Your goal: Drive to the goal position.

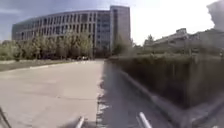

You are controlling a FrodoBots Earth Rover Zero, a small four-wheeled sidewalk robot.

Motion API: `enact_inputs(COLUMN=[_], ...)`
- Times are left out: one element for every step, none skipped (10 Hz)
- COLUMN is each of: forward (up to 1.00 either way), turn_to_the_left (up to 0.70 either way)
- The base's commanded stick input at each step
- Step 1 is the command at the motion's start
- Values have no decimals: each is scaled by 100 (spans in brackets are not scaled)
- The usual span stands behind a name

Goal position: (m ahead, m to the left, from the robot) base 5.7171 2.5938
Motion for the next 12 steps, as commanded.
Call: enact_inputs(forward=[100, 100, 100, 100, 100, 100, 100, 100, 100, 100, 100, 100], turn_to_the_left=[0, 0, 0, 0, 0, 0, 0, 0, 0, 0, 4, 0])
